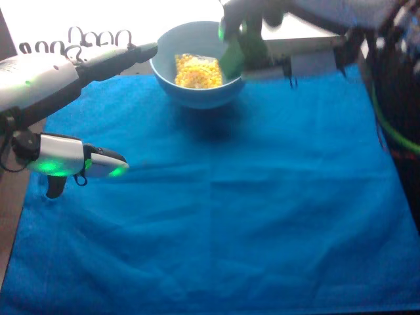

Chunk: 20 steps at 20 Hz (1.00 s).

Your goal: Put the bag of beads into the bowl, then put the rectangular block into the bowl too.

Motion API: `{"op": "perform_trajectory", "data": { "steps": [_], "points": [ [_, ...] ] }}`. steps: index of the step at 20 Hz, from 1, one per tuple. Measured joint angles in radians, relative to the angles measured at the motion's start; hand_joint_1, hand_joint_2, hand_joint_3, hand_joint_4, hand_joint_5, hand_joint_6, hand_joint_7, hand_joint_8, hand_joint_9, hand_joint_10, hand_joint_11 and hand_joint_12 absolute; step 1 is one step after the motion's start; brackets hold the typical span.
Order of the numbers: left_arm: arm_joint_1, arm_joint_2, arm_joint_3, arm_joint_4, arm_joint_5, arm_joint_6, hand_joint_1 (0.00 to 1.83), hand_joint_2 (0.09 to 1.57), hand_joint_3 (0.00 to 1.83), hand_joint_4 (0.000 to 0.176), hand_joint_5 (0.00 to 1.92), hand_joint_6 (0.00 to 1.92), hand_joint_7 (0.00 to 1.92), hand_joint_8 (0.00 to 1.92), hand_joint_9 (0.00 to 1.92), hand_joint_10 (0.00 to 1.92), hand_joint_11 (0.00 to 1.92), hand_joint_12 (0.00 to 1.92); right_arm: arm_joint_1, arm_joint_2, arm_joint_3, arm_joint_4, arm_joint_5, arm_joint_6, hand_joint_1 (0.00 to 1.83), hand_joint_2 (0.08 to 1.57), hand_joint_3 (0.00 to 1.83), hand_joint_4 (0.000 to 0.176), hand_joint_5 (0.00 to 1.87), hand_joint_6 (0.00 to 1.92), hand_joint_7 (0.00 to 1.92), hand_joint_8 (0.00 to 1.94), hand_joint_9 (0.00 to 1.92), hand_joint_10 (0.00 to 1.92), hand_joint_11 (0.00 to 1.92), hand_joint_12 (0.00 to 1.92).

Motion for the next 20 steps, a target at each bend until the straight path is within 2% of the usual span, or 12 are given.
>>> {"op": "perform_trajectory", "data": {
  "steps": [1, 2, 4, 6, 7, 8, 9, 10, 12, 13, 15, 20],
  "points": [
    [0.000, -0.006, 0.000, -0.002, -0.001, 0.000, 0.84, 0.95, 0.00, 0.135, 0.01, 0.00, 0.09, 0.00, 0.12, 0.01, 0.00, 0.00, 0.027, -0.020, 0.033, 0.016, -0.010, 0.000, 1.17, 1.06, 0.00, 0.000, 1.08, 0.84, 0.95, 0.65, 0.76, 0.92, 0.33, 1.52],
    [0.000, -0.012, 0.002, 0.001, -0.003, 0.000, 0.85, 0.95, 0.00, 0.140, 0.01, 0.00, 0.10, 0.01, 0.12, 0.01, 0.00, 0.00, 0.043, -0.026, 0.055, 0.011, -0.013, 0.001, 1.18, 1.05, 0.00, 0.000, 1.10, 0.80, 1.02, 0.43, 0.78, 0.71, 0.32, 1.49],
    [0.000, -0.015, 0.012, 0.004, 0.008, 0.000, 0.84, 0.94, 0.00, 0.157, 0.02, 0.01, 0.11, 0.01, 0.12, 0.01, 0.00, 0.00, 0.055, -0.102, 0.151, 0.047, -0.040, -0.002, 1.14, 1.03, 0.00, 0.000, 1.15, 0.73, 1.06, 1.38, 1.10, 1.70, 1.05, 1.90],
    [-0.001, -0.023, 0.022, -0.008, -0.005, -0.001, 0.88, 0.94, 0.00, 0.157, 0.03, 0.01, 0.12, 0.01, 0.11, 0.00, 0.00, 0.00, 0.056, -0.202, 0.242, 0.050, -0.126, -0.002, 1.09, 1.05, 0.00, 0.089, 1.10, 0.84, 1.12, 1.07, 1.21, 1.32, 1.13, 1.61],
    [-0.002, -0.027, 0.024, -0.003, -0.007, -0.002, 0.86, 0.94, 0.00, 0.136, 0.03, 0.01, 0.09, 0.00, 0.12, 0.00, 0.00, 0.00, 0.055, -0.235, 0.268, 0.031, -0.154, -0.001, 1.12, 1.05, 0.00, 0.000, 1.09, 0.85, 1.20, 0.82, 1.29, 1.20, 1.22, 1.56],
    [-0.005, -0.037, 0.027, 0.010, -0.007, -0.005, 0.86, 0.94, 0.00, 0.131, 0.03, 0.01, 0.08, 0.00, 0.12, 0.00, 0.00, 0.00, 0.055, -0.271, 0.296, 0.021, -0.190, 0.000, 1.13, 1.07, 0.00, 0.000, 1.06, 0.88, 1.24, 0.66, 1.29, 1.11, 1.19, 1.51],
    [-0.016, -0.050, 0.035, 0.020, 0.000, -0.007, 0.89, 0.95, 0.00, 0.117, 0.03, 0.01, 0.07, 0.00, 0.12, 0.00, 0.00, 0.00, 0.055, -0.288, 0.311, 0.016, -0.208, 0.001, 1.03, 0.96, 0.00, 0.000, 0.82, 0.40, 1.06, 0.33, 0.98, 0.64, 0.79, 1.23],
    [-0.027, -0.057, 0.042, 0.025, 0.002, -0.010, 0.89, 0.94, 0.00, 0.107, 0.03, 0.01, 0.09, 0.01, 0.13, 0.01, 0.02, 0.01, 0.055, -0.295, 0.323, 0.014, -0.219, 0.002, 0.91, 0.86, 0.00, 0.033, 0.45, 0.08, 0.65, 0.07, 0.63, 0.24, 0.44, 0.90],
    [-0.034, -0.058, 0.050, 0.015, -0.004, -0.013, 0.88, 0.93, 0.00, 0.114, 0.04, 0.01, 0.11, 0.01, 0.14, 0.01, 0.00, 0.00, 0.055, -0.287, 0.335, 0.021, -0.239, 0.000, 0.79, 0.81, 0.00, 0.159, 0.04, 0.00, 0.09, 0.00, 0.11, 0.01, 0.04, 0.67],
    [-0.034, -0.058, 0.050, 0.014, -0.005, -0.014, 0.85, 0.92, 0.00, 0.118, 0.05, 0.01, 0.13, 0.02, 0.16, 0.02, 0.04, 0.02, 0.055, -0.283, 0.335, 0.022, -0.240, 0.000, 0.74, 0.79, 0.00, 0.173, 0.01, 0.00, 0.02, 0.00, 0.02, 0.00, 0.01, 0.42],
    [-0.034, -0.058, 0.049, 0.026, -0.007, -0.021, 0.91, 0.95, 0.00, 0.079, 0.08, 0.00, 0.15, 0.00, 0.16, 0.00, 0.00, 0.24, 0.056, -0.276, 0.335, 0.030, -0.240, 0.000, 0.66, 0.79, 0.00, 0.176, 0.00, 0.00, 0.00, 0.00, 0.00, 0.00, 0.00, 0.40],
    [-0.005, -0.028, 0.027, -0.008, -0.055, -0.025, 0.94, 1.00, 0.00, 0.052, 0.07, 0.00, 0.14, 0.00, 0.13, 0.00, 0.00, 0.06, 0.056, -0.171, 0.223, 0.039, -0.192, 0.000, 0.60, 0.77, 0.01, 0.176, 0.00, 0.00, 0.00, 0.00, 0.00, 0.00, 0.02, 0.01]
  ]
}}
